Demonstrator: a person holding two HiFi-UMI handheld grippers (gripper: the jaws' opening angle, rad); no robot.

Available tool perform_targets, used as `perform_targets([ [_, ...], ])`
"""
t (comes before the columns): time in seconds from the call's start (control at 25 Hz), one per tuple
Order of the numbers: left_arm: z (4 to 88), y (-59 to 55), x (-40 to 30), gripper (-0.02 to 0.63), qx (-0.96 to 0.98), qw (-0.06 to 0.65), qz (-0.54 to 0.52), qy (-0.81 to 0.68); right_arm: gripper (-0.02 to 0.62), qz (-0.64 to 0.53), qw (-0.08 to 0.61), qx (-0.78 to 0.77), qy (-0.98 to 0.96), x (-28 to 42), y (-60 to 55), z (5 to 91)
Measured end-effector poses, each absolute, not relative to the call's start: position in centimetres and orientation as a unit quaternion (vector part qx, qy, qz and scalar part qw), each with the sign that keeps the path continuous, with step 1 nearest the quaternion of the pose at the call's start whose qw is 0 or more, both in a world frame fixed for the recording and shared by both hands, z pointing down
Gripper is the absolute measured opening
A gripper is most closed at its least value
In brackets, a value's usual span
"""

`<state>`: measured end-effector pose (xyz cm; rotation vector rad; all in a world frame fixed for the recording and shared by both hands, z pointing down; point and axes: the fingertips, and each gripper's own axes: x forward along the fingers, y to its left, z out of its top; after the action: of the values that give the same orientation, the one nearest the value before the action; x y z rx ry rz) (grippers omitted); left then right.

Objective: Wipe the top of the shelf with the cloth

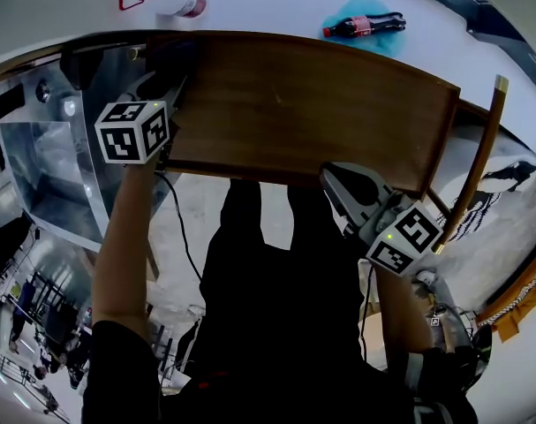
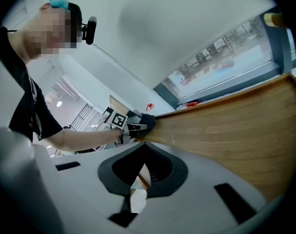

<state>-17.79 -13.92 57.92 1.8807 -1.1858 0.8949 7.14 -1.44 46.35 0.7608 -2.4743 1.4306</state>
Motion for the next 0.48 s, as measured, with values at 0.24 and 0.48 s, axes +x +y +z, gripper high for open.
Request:
perform_targets([
  [0.24,58.0,-13.8,-16.1,0.141,0.733,0.363,0.359,-0.450,0.005,0.482,0.085,0.259,-0.833,8.2,-1.2,46.0],
  [0.48,58.1,-13.7,-14.2,0.141,0.738,0.362,0.362,-0.440,0.005,0.480,0.078,0.267,-0.832,9.7,-1.1,45.8],
])
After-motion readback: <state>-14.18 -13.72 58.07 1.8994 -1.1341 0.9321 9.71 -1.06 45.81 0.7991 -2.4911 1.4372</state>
